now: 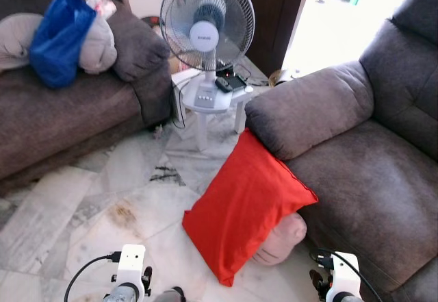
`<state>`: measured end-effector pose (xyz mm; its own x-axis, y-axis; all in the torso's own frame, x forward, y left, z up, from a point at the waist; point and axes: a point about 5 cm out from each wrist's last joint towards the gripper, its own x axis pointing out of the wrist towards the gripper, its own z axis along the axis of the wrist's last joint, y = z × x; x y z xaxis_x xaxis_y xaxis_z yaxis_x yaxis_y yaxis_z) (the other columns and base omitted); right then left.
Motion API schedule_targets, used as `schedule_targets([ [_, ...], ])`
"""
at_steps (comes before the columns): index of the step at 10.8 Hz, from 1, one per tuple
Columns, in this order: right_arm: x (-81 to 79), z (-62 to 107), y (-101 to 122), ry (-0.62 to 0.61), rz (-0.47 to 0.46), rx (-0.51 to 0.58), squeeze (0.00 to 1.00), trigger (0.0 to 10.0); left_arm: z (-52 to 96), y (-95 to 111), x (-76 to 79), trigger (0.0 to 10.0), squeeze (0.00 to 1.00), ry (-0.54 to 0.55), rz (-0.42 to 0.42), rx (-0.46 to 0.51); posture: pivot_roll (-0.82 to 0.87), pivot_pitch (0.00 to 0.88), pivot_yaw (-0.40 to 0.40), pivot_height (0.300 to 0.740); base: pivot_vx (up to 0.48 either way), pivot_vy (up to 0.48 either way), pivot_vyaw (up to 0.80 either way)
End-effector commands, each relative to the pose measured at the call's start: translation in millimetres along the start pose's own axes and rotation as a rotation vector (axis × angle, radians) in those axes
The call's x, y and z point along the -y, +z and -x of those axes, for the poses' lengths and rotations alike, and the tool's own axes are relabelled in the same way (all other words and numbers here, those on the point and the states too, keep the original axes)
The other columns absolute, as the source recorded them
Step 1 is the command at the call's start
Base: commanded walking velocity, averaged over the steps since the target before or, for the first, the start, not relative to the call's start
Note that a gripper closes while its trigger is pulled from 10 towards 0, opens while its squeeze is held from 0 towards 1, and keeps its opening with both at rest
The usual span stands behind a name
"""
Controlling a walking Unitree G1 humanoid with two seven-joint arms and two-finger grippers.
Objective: Move the pillow to the sofa from floor
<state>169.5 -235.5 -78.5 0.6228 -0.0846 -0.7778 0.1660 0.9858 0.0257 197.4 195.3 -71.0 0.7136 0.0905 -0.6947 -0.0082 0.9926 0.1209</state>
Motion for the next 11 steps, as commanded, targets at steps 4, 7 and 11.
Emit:
schedule_targets([
  [4, 2.3, 0.8, -2.1, -0.018, -0.008, -0.004, 0.0, 10.0, 0.8, -3.9, -1.4, 10.0, 0.0, 0.008, 0.0, -0.02, 0.03, 0.092, -0.046, 0.74, 0.0, 0.0, -0.4],
  [7, 2.3, 1.0, -0.9, -0.021, -0.02, 0.016, 0.0, 10.0, 0.7, -3.6, -1.2, 10.0, 0.0, 0.007, 0.0, -0.019, 0.03, 0.092, -0.047, 0.74, 0.0, 0.0, 0.0],
  [11, 3.0, 1.1, -1.1, -0.019, -0.017, 0.013, 0.0, 10.0, 0.7, -3.7, -0.6, 10.0, 0.0, 0.008, 0.0, -0.018, 0.03, 0.093, -0.049, 0.74, 0.0, 0.0, 0.0],
])
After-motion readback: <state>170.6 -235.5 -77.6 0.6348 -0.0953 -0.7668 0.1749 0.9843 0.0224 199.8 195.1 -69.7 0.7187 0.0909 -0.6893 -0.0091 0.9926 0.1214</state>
